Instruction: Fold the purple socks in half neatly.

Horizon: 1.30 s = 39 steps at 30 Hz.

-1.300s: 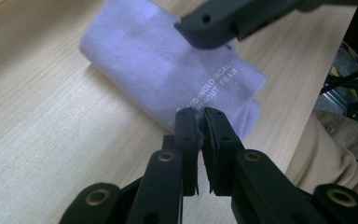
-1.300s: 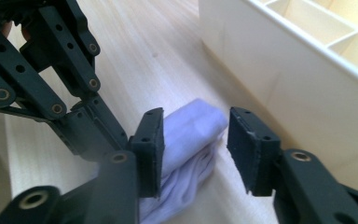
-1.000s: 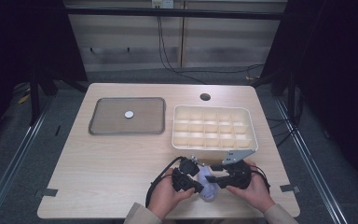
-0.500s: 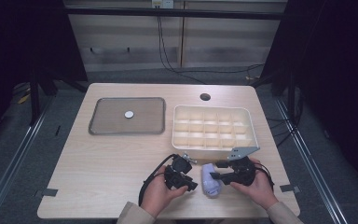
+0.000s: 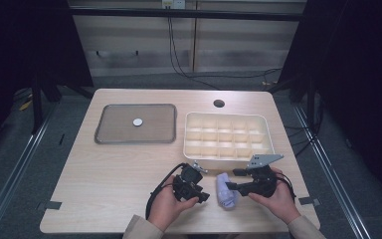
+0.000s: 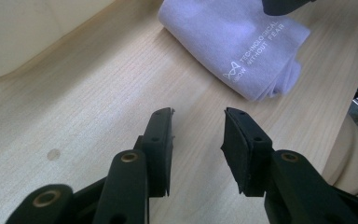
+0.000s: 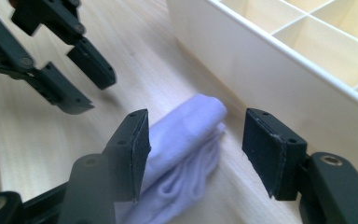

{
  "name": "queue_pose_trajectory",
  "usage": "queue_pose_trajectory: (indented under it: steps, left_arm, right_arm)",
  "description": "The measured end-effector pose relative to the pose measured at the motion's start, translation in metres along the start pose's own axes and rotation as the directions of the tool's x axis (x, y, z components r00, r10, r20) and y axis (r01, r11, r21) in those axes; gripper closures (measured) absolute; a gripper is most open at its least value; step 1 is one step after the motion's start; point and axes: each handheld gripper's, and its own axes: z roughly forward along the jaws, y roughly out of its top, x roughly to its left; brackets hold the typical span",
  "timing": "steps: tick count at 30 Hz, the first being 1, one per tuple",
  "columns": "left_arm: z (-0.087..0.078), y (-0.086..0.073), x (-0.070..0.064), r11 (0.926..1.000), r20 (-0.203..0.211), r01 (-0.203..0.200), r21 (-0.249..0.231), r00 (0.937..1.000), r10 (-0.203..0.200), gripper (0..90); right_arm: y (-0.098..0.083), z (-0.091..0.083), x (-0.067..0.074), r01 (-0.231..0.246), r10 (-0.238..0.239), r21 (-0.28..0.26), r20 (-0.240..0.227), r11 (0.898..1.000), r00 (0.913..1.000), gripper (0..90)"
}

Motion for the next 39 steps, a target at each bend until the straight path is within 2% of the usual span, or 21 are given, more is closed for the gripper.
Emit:
queue_pose_trajectory:
  steps: [5, 8, 14, 17, 21, 24, 31, 36, 38, 39]
  left_arm:
    - [0.001, -0.001, 0.0, 1.0, 0.003, 0.005, 0.004, 1.0, -0.005, 62.2]
    - [0.0, -0.001, 0.001, 1.0, 0.002, 0.004, 0.0, 1.0, -0.004, 62.0]
    - [0.0, -0.002, 0.004, 1.0, -0.007, -0.009, 0.004, 0.9999, 0.009, 59.2]
    - [0.0, -0.003, 0.004, 1.0, -0.01, -0.002, -0.004, 1.0, 0.002, 57.4]
    - [-0.001, -0.004, 0.006, 0.9998, -0.024, -0.017, -0.013, 0.9996, 0.017, 52.1]
    - [-0.001, -0.004, 0.007, 0.9998, -0.027, -0.014, -0.016, 0.9995, 0.014, 51.8]
    - [0.0, -0.005, 0.008, 0.9997, -0.034, -0.021, -0.015, 0.9992, 0.021, 51.0]
    - [-0.001, -0.007, 0.011, 0.9993, -0.049, -0.031, -0.022, 0.9983, 0.03, 47.4]
    - [-0.002, -0.007, 0.013, 0.9992, -0.053, -0.028, -0.029, 0.9983, 0.026, 46.2]
    - [-0.003, -0.007, 0.014, 0.9991, -0.054, -0.037, -0.018, 0.9979, 0.036, 46.1]
  right_arm:
    - [0.0, 0.004, 0.005, 0.002, -0.001, 0.003, -0.016, 1.0, 0.9999, 39.9]
    - [-0.002, 0.008, 0.007, 0.01, -0.01, 0.028, -0.014, 1.0, 0.9999, 39.5]
    - [-0.01, 0.011, 0.002, -0.002, 0.003, 0.063, -0.008, 0.998, 1.0, 38.9]
    - [-0.011, 0.008, -0.001, -0.005, 0.005, 0.062, -0.001, 0.998, 1.0, 38.8]
    - [-0.015, 0.006, -0.005, -0.022, 0.021, 0.061, 0.006, 0.998, 0.9998, 38.6]
    - [-0.018, 0.008, -0.006, -0.035, 0.035, 0.063, 0.002, 0.997, 0.9994, 40.1]
    - [-0.023, 0.014, -0.006, -0.075, 0.077, 0.073, -0.03, 0.995, 0.9966, 45.2]
    - [-0.025, 0.016, -0.006, -0.081, 0.085, 0.076, -0.053, 0.994, 0.995, 48.4]
    - [-0.026, 0.017, -0.007, -0.104, 0.109, 0.076, -0.064, 0.992, 0.992, 49.8]
    - [-0.026, 0.017, -0.007, -0.105, 0.11, 0.076, -0.068, 0.992, 0.9916, 49.9]
